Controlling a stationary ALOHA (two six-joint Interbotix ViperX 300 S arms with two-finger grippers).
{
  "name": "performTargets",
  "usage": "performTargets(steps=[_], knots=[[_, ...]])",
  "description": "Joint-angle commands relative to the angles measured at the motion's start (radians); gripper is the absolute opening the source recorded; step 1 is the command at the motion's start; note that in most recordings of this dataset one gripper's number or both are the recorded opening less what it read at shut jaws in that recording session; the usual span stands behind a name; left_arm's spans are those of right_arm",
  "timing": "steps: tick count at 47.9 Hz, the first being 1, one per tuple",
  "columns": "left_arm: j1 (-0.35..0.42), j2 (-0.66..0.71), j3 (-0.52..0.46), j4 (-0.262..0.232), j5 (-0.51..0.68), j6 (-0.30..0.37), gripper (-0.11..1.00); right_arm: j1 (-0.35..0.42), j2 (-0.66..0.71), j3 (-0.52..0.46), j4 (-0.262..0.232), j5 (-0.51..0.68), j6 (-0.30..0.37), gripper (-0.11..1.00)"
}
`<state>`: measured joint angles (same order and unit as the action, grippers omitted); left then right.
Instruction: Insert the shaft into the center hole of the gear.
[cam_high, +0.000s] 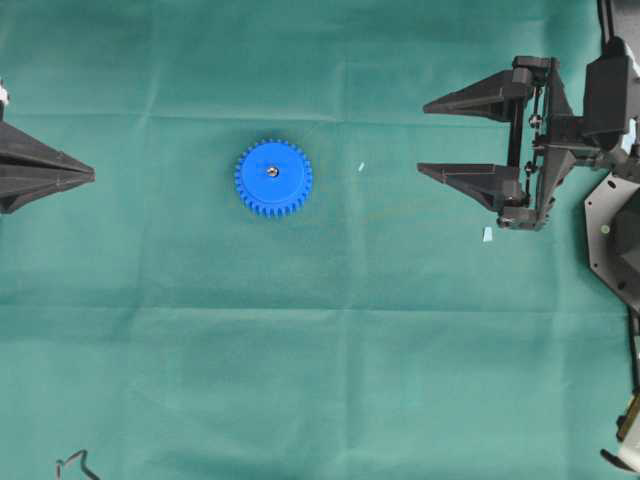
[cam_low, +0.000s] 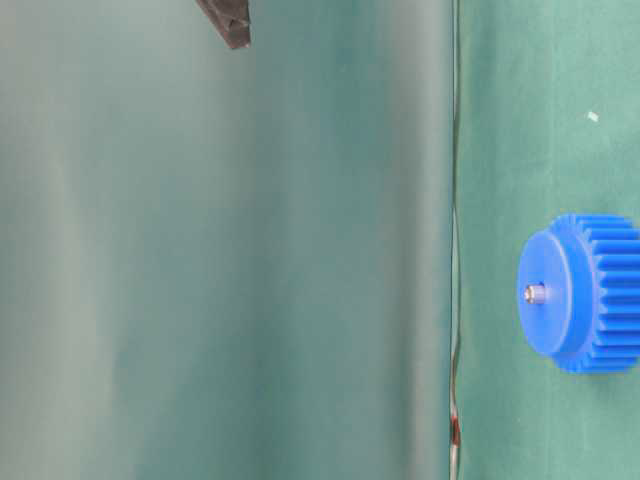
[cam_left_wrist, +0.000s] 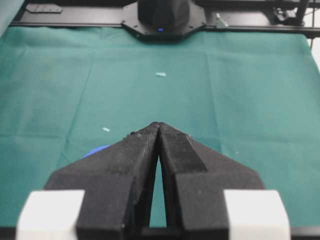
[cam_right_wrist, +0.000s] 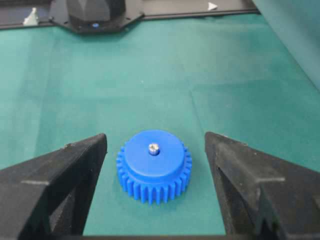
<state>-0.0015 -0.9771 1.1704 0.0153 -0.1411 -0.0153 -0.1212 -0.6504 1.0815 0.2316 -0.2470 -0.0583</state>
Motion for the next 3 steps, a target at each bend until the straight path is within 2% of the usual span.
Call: performTargets(steps=[1, 3], knots=[[0.0, 0.005, -0.025, 0.003, -0.005, 0.0, 0.0, 0.002, -0.003, -0.011, -0.002, -0.006, -0.002, 0.8], [0.0, 0.005, -0.025, 0.003, -0.005, 0.0, 0.0, 0.002, -0.003, -0.012, -0.002, -0.006, -0.002, 0.8]])
